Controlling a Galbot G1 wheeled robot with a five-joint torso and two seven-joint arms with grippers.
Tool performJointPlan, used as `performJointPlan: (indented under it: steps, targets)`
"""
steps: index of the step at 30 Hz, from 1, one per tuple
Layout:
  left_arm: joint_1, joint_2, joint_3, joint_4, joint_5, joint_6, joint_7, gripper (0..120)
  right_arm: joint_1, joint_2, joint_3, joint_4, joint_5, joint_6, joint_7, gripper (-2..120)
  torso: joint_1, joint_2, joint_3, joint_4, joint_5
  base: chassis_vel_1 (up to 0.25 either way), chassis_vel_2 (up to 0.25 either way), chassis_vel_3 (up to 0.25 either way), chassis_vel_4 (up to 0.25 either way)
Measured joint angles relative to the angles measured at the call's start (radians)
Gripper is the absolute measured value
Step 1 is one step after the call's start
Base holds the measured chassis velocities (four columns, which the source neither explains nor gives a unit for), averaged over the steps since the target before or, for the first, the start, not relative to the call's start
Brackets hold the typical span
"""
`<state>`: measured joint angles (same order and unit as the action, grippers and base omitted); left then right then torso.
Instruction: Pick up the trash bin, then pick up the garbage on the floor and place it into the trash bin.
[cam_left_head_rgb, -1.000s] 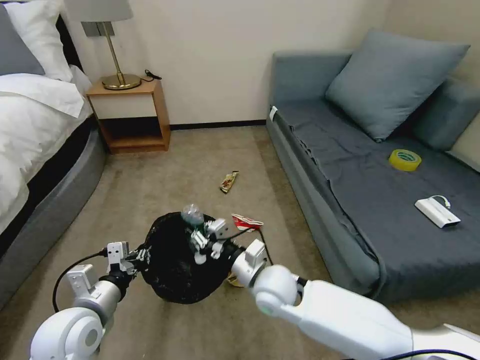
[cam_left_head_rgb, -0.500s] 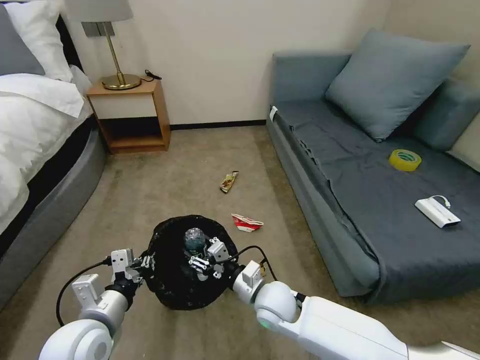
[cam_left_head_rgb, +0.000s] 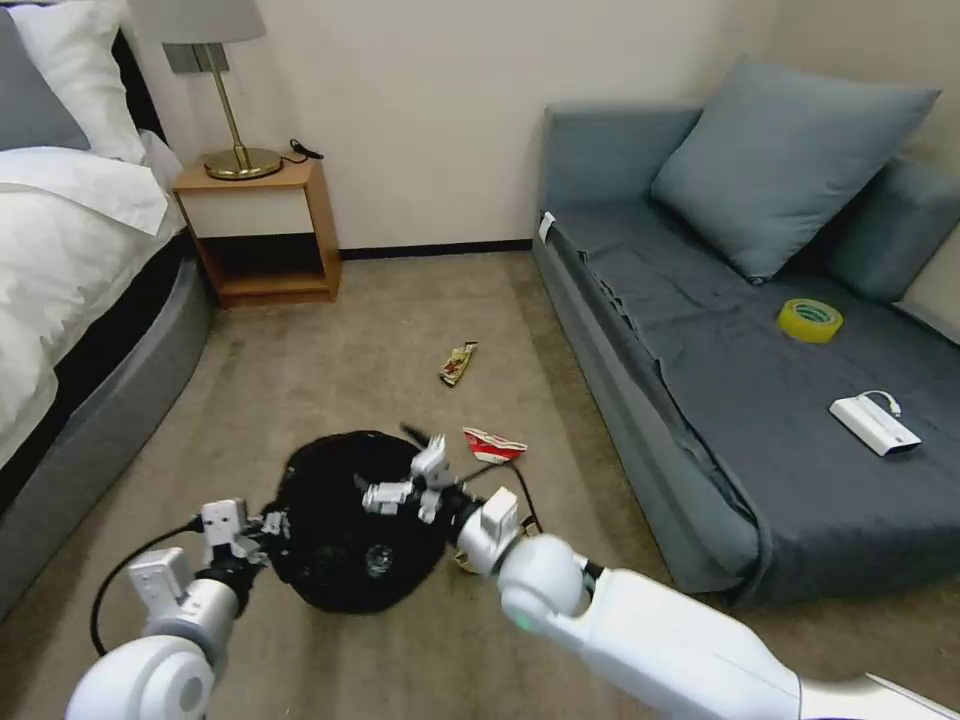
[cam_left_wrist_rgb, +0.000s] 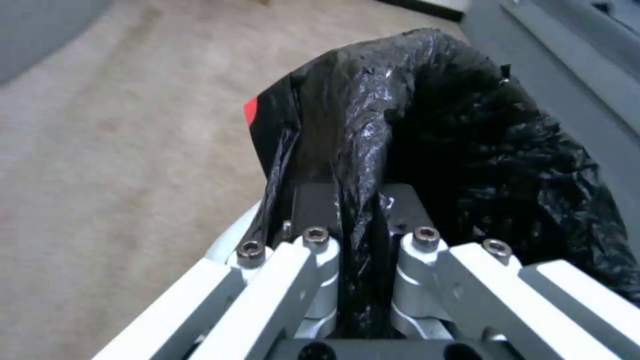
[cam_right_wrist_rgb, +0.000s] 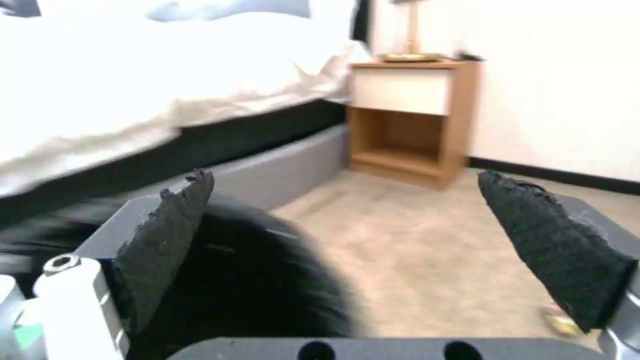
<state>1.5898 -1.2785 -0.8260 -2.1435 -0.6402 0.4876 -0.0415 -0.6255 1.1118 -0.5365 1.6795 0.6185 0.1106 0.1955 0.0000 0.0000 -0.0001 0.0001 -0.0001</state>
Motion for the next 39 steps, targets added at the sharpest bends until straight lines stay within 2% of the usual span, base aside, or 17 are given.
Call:
performJointPlan:
  steps: [3, 4, 5, 7, 10, 12, 13, 15, 16, 18, 20, 21, 23, 26, 31, 36, 39]
  targets:
    - [-0.001, 0.006, -0.017, 0.008, -0.011, -0.003, 0.006, 5, 0.010, -0.009, 0.008, -0.020, 0.003, -0.002, 0.002, 100, 0.000, 0.000, 0.000, 0.0001, 0.0000, 0.000, 0.000, 0.000, 0.000]
    - [-0.002, 0.021, -0.059, 0.022, -0.040, -0.013, 0.015, 5, 0.033, -0.041, 0.014, -0.076, 0.005, -0.008, 0.003, 100, 0.000, 0.000, 0.000, -0.0001, 0.0001, 0.000, 0.000, 0.000, 0.000]
    - [0.001, 0.028, -0.078, 0.025, -0.052, -0.019, 0.021, 5, 0.044, -0.057, 0.005, -0.108, 0.003, -0.013, 0.002, 100, 0.000, 0.000, 0.000, -0.0002, 0.0001, 0.000, 0.000, 0.000, 0.000]
    - [0.005, 0.035, -0.093, 0.027, -0.060, -0.024, 0.026, 5, 0.055, -0.071, -0.006, -0.141, -0.005, -0.024, -0.006, 100, 0.000, 0.000, 0.000, -0.0001, 0.0001, 0.000, 0.000, 0.000, 0.000]
    - [0.013, 0.057, -0.128, 0.037, -0.074, -0.046, 0.042, 5, 0.099, -0.113, -0.068, -0.228, -0.035, -0.072, -0.072, 100, 0.000, 0.000, 0.000, -0.0002, 0.0002, 0.000, 0.000, 0.000, 0.000]
    - [0.013, 0.061, -0.134, 0.040, -0.075, -0.050, 0.044, 5, 0.109, -0.121, -0.080, -0.237, -0.039, -0.094, -0.091, 100, 0.000, 0.000, 0.000, -0.0002, 0.0003, 0.000, 0.000, 0.000, 0.000]
    - [0.007, 0.073, -0.151, 0.052, -0.084, -0.060, 0.048, 5, 0.149, -0.149, -0.123, -0.253, -0.044, -0.195, -0.167, 100, 0.000, 0.000, 0.000, -0.0002, 0.0003, 0.000, 0.000, 0.000, 0.000]
    - [-0.001, 0.086, -0.168, 0.064, -0.097, -0.065, 0.051, 5, 0.198, -0.172, -0.173, -0.266, -0.030, -0.312, -0.286, 100, 0.000, 0.000, 0.000, -0.0003, 0.0000, 0.000, 0.000, 0.000, 0.000]
    - [-0.001, 0.086, -0.168, 0.064, -0.097, -0.065, 0.051, 5, 0.198, -0.172, -0.173, -0.266, -0.030, -0.312, -0.286, 100, 0.000, 0.000, 0.000, -0.0003, 0.0000, 0.000, 0.000, 0.000, 0.000]
    - [-0.002, 0.098, -0.178, 0.073, -0.105, -0.073, 0.057, 5, 0.257, -0.181, -0.236, -0.283, -0.002, -0.384, -0.398, 100, 0.000, 0.000, 0.000, -0.0003, 0.0004, 0.000, 0.000, 0.000, 0.000]
    - [-0.002, 0.101, -0.188, 0.076, -0.109, -0.079, 0.062, 5, 0.312, -0.181, -0.289, -0.311, 0.004, -0.419, -0.518, 100, 0.000, 0.000, 0.000, -0.0002, -0.0001, 0.000, 0.000, 0.000, 0.000]
    - [-0.002, 0.101, -0.188, 0.076, -0.109, -0.079, 0.062, 5, 0.312, -0.181, -0.289, -0.311, 0.004, -0.419, -0.518, 100, 0.000, 0.000, 0.000, -0.0002, -0.0001, 0.000, 0.000, 0.000, 0.000]
    - [0.001, 0.101, -0.199, 0.076, -0.117, -0.082, 0.065, 5, 0.374, -0.170, -0.355, -0.359, -0.009, -0.428, -0.627, 100, 0.000, 0.000, 0.000, 0.0000, 0.0001, 0.000, 0.000, 0.000, 0.000]
    - [0.005, 0.097, -0.206, 0.076, -0.121, -0.088, 0.069, 5, 0.439, -0.145, -0.458, -0.429, 0.006, -0.433, -0.714, 100, 0.000, 0.000, 0.000, 0.0000, 0.0000, 0.000, 0.000, 0.000, 0.000]
    - [0.008, 0.085, -0.220, 0.068, -0.124, -0.090, 0.071, 5, 0.464, -0.109, -0.523, -0.497, 0.007, -0.427, -0.760, 100, 0.000, 0.000, 0.000, -0.0001, 0.0001, 0.000, 0.000, 0.000, 0.000]
    - [0.021, 0.072, -0.244, 0.060, -0.127, -0.093, 0.074, 5, 0.457, -0.009, -0.540, -0.656, -0.007, -0.392, -0.760, 100, 0.000, 0.000, 0.000, -0.0002, 0.0002, 0.000, 0.000, 0.000, 0.000]
    - [0.028, 0.064, -0.260, 0.059, -0.127, -0.098, 0.076, 5, 0.457, 0.075, -0.544, -0.768, -0.026, -0.352, -0.792, 100, 0.000, 0.000, 0.000, 0.0001, 0.0001, 0.000, 0.000, 0.000, 0.000]
